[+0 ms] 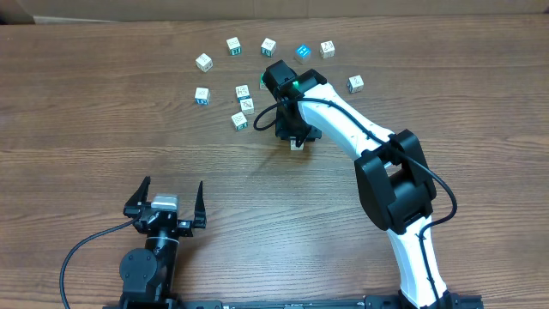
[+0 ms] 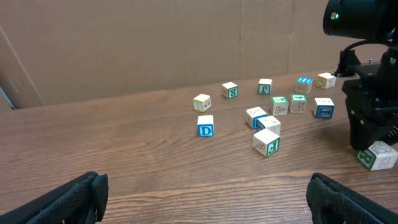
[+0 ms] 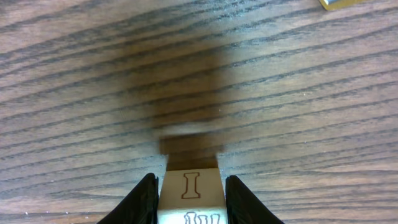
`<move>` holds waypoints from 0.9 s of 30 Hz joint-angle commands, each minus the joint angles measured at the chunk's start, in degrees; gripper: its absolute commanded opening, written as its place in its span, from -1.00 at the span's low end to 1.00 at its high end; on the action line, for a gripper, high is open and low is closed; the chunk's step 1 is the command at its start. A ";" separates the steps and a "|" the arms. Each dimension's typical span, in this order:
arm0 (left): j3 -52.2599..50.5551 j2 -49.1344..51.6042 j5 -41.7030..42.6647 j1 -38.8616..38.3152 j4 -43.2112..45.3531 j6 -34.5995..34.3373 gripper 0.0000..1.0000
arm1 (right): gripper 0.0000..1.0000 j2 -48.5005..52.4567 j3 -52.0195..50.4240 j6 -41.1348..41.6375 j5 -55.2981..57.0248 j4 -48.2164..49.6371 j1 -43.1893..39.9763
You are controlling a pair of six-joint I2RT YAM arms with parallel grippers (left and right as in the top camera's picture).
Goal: Form a circle
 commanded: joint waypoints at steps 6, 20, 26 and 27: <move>-0.20 -0.61 -0.17 0.33 0.04 1.31 0.99 | -0.35 -2.51 -0.35 -0.07 -0.04 0.22 0.15; -0.20 -0.61 -0.15 0.33 0.04 1.31 0.99 | -0.44 -2.51 -0.35 3.41 -0.04 -1.27 0.11; -0.20 -0.61 -0.17 0.33 0.04 1.31 0.99 | -0.50 -2.51 -0.35 3.41 -0.07 -1.33 0.11; -0.20 -0.61 -0.15 0.33 0.04 1.31 0.99 | -0.50 -2.51 -0.35 3.41 -0.04 -1.40 0.11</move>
